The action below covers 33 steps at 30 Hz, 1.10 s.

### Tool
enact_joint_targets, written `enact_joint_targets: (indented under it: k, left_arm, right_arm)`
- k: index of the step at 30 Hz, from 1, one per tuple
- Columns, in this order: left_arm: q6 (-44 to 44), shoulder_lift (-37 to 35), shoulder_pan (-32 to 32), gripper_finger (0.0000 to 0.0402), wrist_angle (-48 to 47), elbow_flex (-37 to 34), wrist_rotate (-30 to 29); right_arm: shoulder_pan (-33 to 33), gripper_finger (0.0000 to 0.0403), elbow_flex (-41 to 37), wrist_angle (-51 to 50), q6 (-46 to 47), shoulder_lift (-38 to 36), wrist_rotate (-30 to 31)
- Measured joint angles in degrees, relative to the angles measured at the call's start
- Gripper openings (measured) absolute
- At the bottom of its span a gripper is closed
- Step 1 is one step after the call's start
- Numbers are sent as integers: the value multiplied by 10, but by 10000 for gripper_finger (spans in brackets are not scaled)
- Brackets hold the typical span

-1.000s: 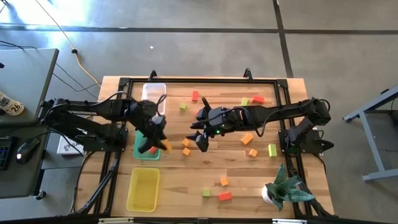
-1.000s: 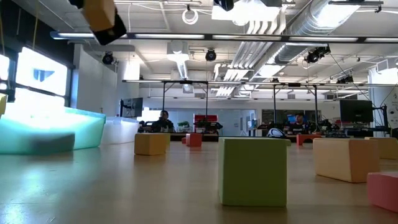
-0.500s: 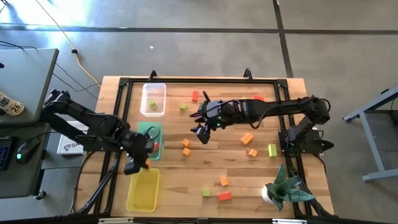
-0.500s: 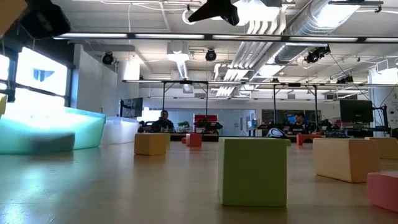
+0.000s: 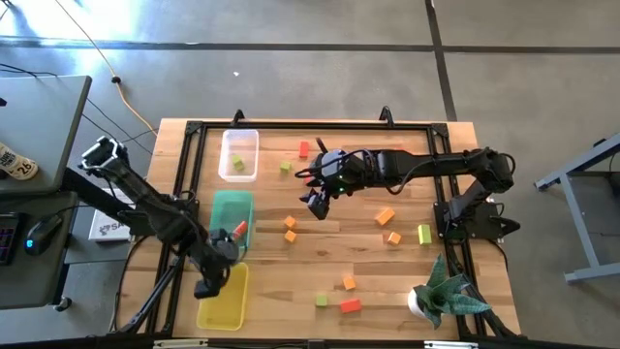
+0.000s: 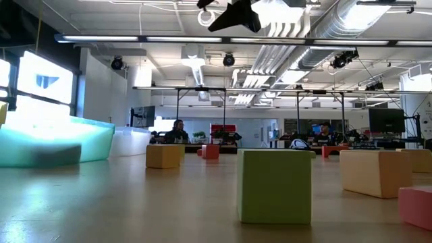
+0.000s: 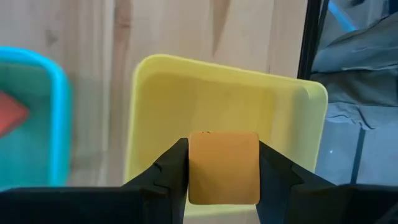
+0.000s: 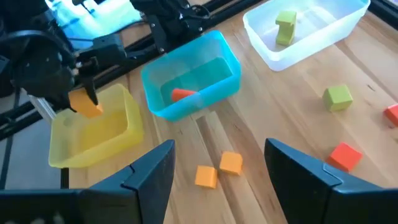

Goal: Sort & place blocks by color
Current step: Put the yellow rectangular block into the yellow bin, then put the green cube block into the transparent bin

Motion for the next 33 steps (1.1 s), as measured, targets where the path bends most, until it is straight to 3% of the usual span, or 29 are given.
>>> enact_joint_targets:
  k: [7, 13, 20, 33]
  left_arm:
    - [-17, 81, -13, 118, 63, 0, 14]
    - [-40, 117, -11, 151, 79, 0, 54]
    - [-42, 124, -11, 185, 97, 0, 77]
    - [-70, 73, 38, 179, 101, 0, 51]
  right_arm:
    - [0, 233, 0, -33, -1, 0, 0]
    - [0, 233, 0, -53, -1, 0, 0]
    - [0, 233, 0, -67, -16, 0, 0]
    - [0, 233, 0, -76, -37, 0, 0]
